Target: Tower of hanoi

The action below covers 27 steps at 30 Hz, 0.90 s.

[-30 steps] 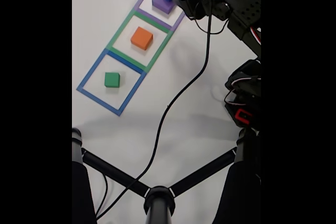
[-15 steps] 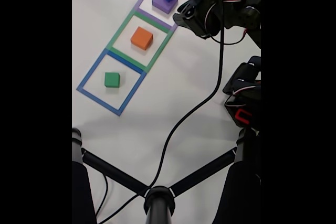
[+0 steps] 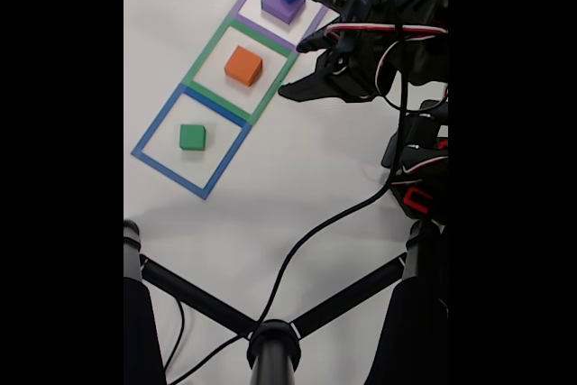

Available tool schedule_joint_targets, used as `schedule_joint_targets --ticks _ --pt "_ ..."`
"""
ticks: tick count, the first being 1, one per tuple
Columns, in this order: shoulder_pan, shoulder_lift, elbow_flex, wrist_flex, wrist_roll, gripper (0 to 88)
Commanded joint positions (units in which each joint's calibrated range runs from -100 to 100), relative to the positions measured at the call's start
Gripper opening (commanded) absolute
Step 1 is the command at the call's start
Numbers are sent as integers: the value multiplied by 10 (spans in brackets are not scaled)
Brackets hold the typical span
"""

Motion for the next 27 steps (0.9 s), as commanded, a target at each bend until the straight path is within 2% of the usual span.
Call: schedule_joint_targets --ticks 1,11,18,23,27 --pt "-18 -41 71 -79 0 281" --pt "-49 -18 254 -351 0 336" --pt "-61 52 373 -572 0 383" --pt "-68 123 458 -754 0 387" --pt "-76 181 495 -852 0 388"
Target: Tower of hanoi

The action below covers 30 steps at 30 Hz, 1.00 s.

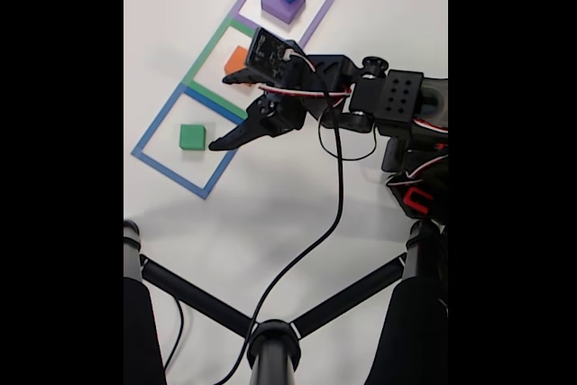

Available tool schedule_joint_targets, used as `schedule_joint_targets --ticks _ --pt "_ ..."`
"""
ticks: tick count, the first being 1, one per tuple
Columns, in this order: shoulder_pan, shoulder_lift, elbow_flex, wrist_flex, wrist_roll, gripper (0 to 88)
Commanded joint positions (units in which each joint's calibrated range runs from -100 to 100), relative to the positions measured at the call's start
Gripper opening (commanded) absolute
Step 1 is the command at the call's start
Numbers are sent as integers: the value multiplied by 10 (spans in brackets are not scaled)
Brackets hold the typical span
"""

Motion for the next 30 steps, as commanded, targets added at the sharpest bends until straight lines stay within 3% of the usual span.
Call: schedule_joint_targets --ticks 1,21,30 --pt "-10 47 29 -118 6 388" --pt "-18 470 11 -559 6 385" --pt "-32 601 -60 -647 6 381"
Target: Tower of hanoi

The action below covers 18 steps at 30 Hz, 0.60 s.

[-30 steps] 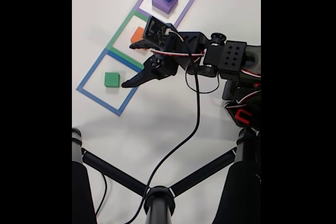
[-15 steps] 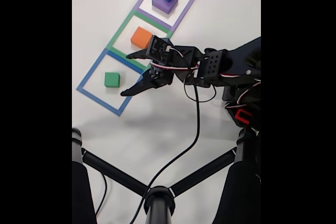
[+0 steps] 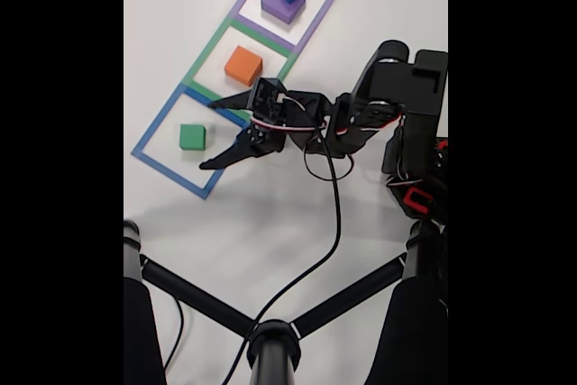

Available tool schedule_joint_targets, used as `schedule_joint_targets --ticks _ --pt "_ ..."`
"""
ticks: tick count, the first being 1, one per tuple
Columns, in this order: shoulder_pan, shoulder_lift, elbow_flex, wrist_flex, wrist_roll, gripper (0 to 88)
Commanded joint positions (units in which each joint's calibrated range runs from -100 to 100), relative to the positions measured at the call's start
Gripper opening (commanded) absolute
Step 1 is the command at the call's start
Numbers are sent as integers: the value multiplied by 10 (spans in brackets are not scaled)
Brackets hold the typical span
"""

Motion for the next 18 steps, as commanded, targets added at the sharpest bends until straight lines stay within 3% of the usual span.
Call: schedule_joint_targets --ticks 1,18 --pt "-13 38 -47 -45 6 381" --pt "-37 127 -125 -76 6 379"
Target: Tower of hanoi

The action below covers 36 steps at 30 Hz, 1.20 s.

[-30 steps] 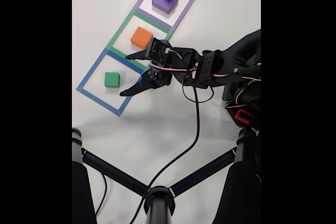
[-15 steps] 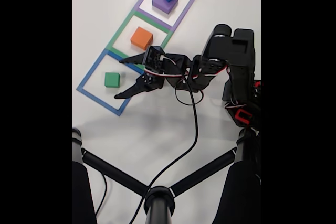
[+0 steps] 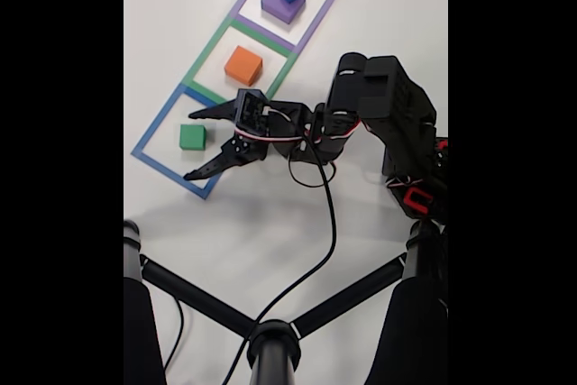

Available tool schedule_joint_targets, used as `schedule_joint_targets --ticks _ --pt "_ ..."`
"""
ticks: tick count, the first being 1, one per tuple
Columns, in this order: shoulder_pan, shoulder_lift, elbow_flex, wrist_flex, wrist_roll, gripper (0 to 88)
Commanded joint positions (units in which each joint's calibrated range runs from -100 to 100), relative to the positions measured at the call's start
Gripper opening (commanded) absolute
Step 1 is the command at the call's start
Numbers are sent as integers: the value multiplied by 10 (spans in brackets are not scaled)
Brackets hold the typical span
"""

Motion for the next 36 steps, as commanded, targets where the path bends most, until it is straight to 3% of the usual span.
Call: schedule_joint_targets --ticks 1,16,36 --pt "-4 4 -21 -14 6 379" --pt "-3 28 -28 -15 6 368" --pt "-6 29 -30 -12 6 187"
